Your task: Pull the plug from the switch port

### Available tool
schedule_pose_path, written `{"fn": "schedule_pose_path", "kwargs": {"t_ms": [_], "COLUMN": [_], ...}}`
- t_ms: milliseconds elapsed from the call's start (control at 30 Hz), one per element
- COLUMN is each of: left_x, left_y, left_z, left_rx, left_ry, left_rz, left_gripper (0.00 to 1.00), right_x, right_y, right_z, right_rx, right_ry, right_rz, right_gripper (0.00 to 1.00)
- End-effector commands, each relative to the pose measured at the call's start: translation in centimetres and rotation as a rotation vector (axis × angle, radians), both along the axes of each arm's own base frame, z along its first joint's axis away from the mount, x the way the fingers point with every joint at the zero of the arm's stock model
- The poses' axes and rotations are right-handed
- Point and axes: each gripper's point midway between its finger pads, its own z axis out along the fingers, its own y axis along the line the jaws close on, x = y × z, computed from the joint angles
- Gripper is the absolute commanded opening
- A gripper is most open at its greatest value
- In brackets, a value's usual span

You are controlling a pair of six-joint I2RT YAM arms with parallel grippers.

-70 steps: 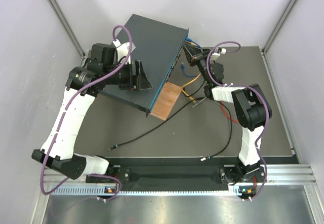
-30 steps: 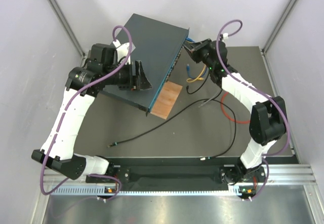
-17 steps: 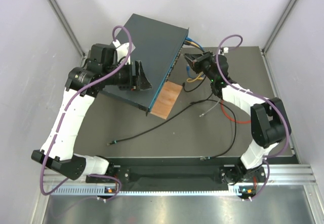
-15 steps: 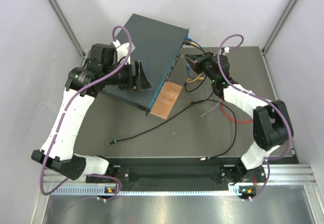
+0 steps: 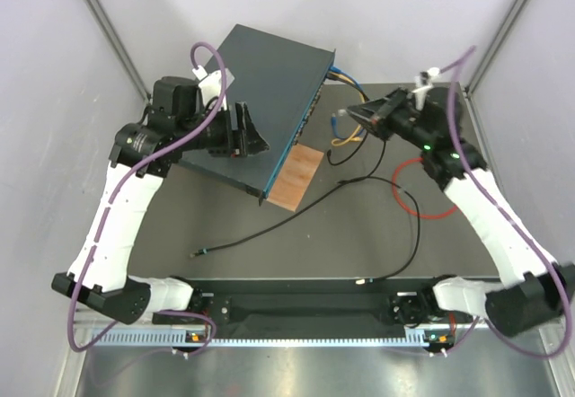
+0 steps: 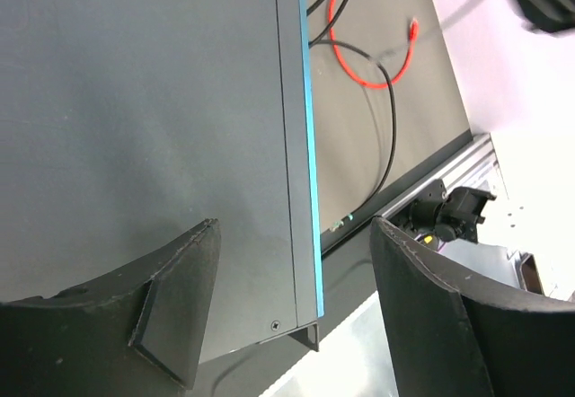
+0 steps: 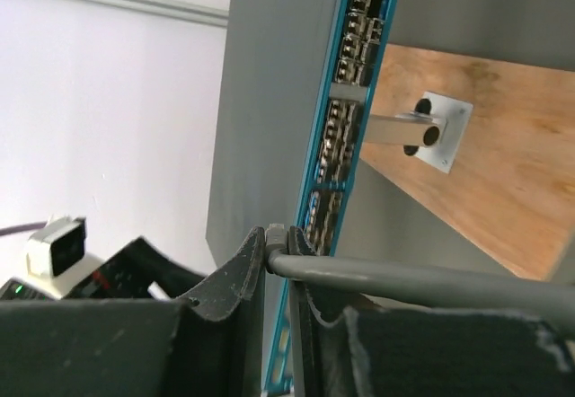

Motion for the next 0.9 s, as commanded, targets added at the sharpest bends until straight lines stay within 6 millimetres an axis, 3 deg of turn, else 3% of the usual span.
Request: {"fn": "schedule_pose_path", "kwargs": {"t_ms": [0,100,233,333,400,433,467,533,567,600,667,700,867], "left_x": [0.4,0.0,-0.3,-0.3,-0.3,-0.3,-0.4,-0.4,-0.4,-0.5,-0.6,-0.7,-0.9], "left_y": [0.0,-0.1,0.5,1.2,1.3,1.3,1.3,1.6,1.6,1.7,1.8,1.9,1.8], "left_z": [2.5,2.3,2.2,2.3,2.5,2.4,2.3,2.2,2.0,2.0,1.7,1.7,1.9], "left_rx": [-0.051,-0.053,-0.010,0.028,0.035,0.044,0.049,0.063,0.068,0.069,0.075,0.076,0.065], "left_ry": [-0.095,-0.083,-0.095,-0.117,-0.124,-0.129,-0.127,-0.135,-0.133,-0.137,-0.133,-0.133,-0.125], "left_rz": [0.020,0.006,0.002,0.012,0.006,-0.001,-0.005,-0.005,-0.006,-0.002,-0.002,-0.002,0.001], "left_gripper": [0.73,0.73,0.73,0.73,0.73,0.73,0.73,0.73,0.73,0.73,0.74,0.74,0.74], "right_x": [-2.7,-0.4,1.2,2.4,4.0,4.5,5.5,7.3,8.0,9.1,10.1,10.8,12.1], "right_y": [-4.5,-11.2,-17.3,-20.7,-22.2,-22.2,-22.3,-22.1,-22.0,-22.0,-21.5,-21.6,-22.1], "right_z": [2.1,1.7,0.6,-1.0,-4.1,-5.6,-5.6,-8.7,-8.8,-11.1,-12.2,-14.0,-18.3], "right_rx": [-0.065,-0.039,-0.057,-0.034,0.003,0.017,0.027,0.016,0.008,-0.015,-0.017,-0.025,-0.077], "right_ry": [-0.019,0.024,0.124,0.173,0.237,0.273,0.251,0.323,0.327,0.370,0.383,0.411,0.439], "right_rz": [-0.069,-0.268,-0.470,-0.592,-0.626,-0.613,-0.603,-0.553,-0.530,-0.502,-0.448,-0.430,-0.421], "right_gripper": [0.00,0.00,0.00,0.00,0.00,0.00,0.00,0.00,0.00,0.00,0.02,0.04,0.11]}}
